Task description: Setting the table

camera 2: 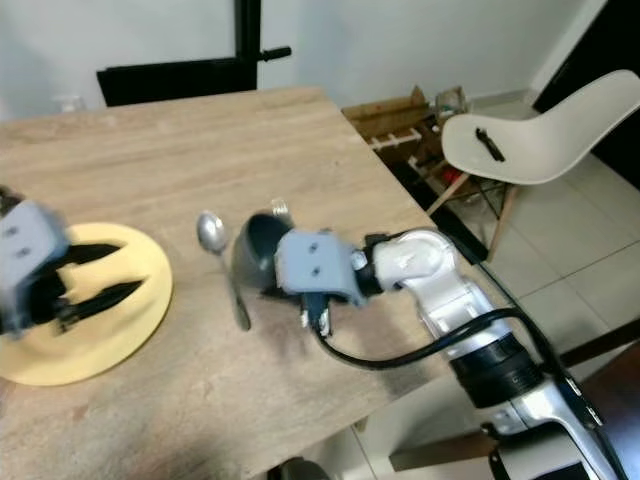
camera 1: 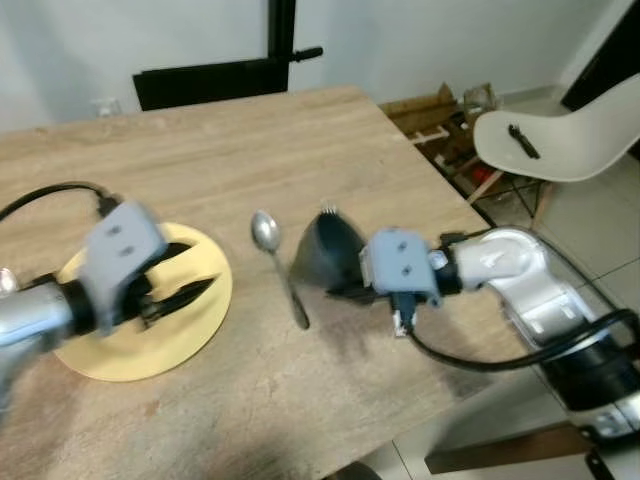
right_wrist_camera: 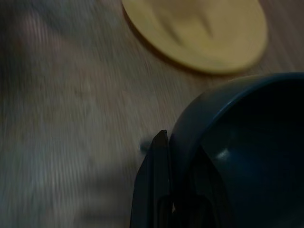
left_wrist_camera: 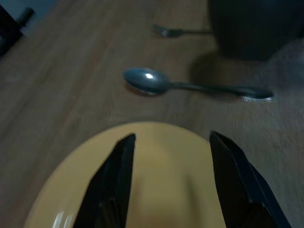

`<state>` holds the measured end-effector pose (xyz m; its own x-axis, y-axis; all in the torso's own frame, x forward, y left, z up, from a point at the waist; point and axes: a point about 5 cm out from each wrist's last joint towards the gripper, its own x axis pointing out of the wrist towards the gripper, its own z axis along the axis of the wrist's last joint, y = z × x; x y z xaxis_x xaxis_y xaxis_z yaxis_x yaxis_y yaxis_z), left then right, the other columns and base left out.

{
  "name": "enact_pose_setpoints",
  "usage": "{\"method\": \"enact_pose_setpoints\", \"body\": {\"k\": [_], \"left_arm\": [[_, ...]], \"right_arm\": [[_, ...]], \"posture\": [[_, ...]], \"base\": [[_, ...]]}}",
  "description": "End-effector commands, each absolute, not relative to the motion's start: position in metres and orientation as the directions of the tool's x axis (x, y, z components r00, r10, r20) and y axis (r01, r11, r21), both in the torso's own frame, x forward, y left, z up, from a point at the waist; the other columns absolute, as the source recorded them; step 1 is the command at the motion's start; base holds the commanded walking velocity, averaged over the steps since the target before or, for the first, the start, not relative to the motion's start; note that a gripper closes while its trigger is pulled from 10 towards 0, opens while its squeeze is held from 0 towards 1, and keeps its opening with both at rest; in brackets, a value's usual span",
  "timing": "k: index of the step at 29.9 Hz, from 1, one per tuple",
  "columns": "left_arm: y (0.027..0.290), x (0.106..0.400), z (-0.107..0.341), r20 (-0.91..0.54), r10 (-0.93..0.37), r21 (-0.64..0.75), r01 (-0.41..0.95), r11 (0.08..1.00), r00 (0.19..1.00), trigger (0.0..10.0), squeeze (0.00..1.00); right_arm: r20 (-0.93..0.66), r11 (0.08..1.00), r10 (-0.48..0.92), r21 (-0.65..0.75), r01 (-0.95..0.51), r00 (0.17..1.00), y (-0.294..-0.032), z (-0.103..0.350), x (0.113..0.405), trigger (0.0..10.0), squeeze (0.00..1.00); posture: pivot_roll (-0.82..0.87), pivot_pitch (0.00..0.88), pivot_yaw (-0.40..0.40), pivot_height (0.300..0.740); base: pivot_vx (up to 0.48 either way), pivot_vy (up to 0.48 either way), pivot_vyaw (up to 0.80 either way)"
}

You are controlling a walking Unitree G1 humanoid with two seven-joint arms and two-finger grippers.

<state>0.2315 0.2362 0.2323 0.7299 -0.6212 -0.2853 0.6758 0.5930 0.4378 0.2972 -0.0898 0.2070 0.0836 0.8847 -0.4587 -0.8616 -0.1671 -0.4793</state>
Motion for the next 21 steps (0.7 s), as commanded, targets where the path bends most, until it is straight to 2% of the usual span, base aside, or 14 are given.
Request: {"method": "enact_pose_setpoints", "body": {"k": [1, 2, 3, 5, 8, 14, 21], "left_arm": [[0.233, 0.224, 0.236, -0.304, -0.66, 0.43, 0.717, 0.548, 0.687, 10.0, 0.0], [0.234, 0.219, 0.238, -0.326, -0.662, 0.432, 0.729, 0.531, 0.675, 10.0, 0.0], [0.234, 0.219, 0.238, -0.326, -0.662, 0.432, 0.729, 0.531, 0.675, 10.0, 0.0], [0.231, 0.215, 0.232, -0.342, -0.658, 0.43, 0.735, 0.525, 0.671, 10.0, 0.0], [0.226, 0.214, 0.226, -0.338, -0.663, 0.41, 0.739, 0.535, 0.668, 10.0, 0.0], [0.225, 0.201, 0.218, -0.369, -0.695, 0.336, 0.786, 0.519, 0.617, 10.0, 0.0], [0.229, 0.201, 0.219, -0.371, -0.686, 0.325, 0.779, 0.536, 0.626, 10.0, 0.0]], "right_arm": [[-0.473, -0.222, 0.88, -0.482, -0.848, 0.039, -0.079, 0.206, 0.295, 10.0, 0.0], [-0.483, -0.257, 0.875, -0.484, -0.837, 0.011, -0.066, 0.202, 0.295, 10.0, 0.0], [-0.483, -0.257, 0.875, -0.484, -0.837, 0.011, -0.066, 0.202, 0.295, 10.0, 0.0], [-0.495, -0.296, 0.869, -0.507, -0.809, -0.008, -0.043, 0.195, 0.296, 10.0, 0.0], [-0.535, -0.34, 0.845, -0.536, -0.773, -0.001, -0.033, 0.188, 0.297, 10.0, 0.0], [-0.613, -0.425, 0.79, -0.558, -0.713, 0.008, -0.034, 0.177, 0.296, 10.0, 0.0], [-0.624, -0.455, 0.779, -0.632, -0.627, 0.065, -0.046, 0.189, 0.301, 10.0, 0.0]], "posture": [[-0.03, 0.05, -0.025, 0.74], [-0.01, 0.046, -0.026, 0.74], [-0.01, 0.046, -0.026, 0.74], [0.01, 0.043, -0.029, 0.74], [0.02, 0.039, -0.033, 0.74], [0.02, 0.04, -0.037, 0.74], [0.01, 0.04, -0.032, 0.74]], "base": [[0.0, 0.0, 0.0], [0.0, 0.0, 0.0], [0.0, 0.0, 0.0], [0.0, 0.0, 0.0], [0.0, 0.0, 0.0], [0.0, 0.0, 0.0], [0.0, 0.0, 0.0]]}}
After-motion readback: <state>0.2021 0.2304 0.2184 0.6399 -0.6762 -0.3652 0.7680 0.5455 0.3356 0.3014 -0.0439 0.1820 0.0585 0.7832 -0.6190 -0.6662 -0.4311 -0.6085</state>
